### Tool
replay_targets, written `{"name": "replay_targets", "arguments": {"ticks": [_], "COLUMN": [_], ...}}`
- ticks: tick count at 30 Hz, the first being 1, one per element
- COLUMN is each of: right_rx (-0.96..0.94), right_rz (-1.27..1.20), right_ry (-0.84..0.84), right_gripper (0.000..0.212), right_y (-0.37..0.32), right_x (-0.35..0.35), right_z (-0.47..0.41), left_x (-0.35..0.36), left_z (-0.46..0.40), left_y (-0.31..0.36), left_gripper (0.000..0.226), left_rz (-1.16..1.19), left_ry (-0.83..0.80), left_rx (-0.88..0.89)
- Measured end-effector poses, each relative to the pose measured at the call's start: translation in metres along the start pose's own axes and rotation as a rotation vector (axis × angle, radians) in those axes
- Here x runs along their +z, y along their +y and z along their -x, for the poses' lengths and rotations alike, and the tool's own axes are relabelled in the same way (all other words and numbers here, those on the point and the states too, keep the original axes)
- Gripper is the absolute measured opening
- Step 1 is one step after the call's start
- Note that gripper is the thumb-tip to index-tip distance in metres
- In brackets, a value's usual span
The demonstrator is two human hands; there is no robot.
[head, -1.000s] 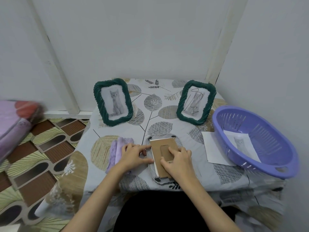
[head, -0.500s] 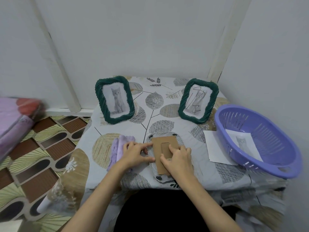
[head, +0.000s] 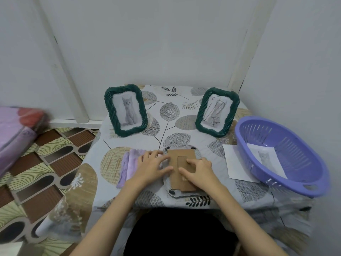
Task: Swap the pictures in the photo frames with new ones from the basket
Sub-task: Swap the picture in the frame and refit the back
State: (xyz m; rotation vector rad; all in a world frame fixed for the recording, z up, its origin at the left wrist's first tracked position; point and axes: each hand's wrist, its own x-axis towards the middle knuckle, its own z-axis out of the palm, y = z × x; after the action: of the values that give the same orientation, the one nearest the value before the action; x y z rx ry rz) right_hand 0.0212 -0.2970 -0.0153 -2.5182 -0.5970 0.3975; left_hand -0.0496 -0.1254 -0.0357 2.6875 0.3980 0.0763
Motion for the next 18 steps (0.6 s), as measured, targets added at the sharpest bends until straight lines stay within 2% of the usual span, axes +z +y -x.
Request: {"name": "replay_targets", "arguments": {"ticks": [3, 11, 18], "right_rx": [-0.092, -0.218, -0.293], "right_rz": [-0.030, -0.038, 0.012], "right_ry": [-0.070, -0.108, -0.201], "right_gripper": [0.045, 0.039, 0.051], "right_y": [0.007, 0.037, 0.044], "right_x": [-0.018, -0.042, -0.047], "right_z": [0.001, 0.010, 0.014], "left_x": [0.009, 0.016, 0.014], "left_z": [0.007, 0.016, 0.016], "left_y": [0.004, 0.004, 0.007], "left_gripper": [0.057, 0.063, 0.064], "left_rz": [0.043, 0.015, 0.002], "left_ry": [-0.051, -0.074, -0.092], "left_rx": [0.041, 0.051, 0.047]}}
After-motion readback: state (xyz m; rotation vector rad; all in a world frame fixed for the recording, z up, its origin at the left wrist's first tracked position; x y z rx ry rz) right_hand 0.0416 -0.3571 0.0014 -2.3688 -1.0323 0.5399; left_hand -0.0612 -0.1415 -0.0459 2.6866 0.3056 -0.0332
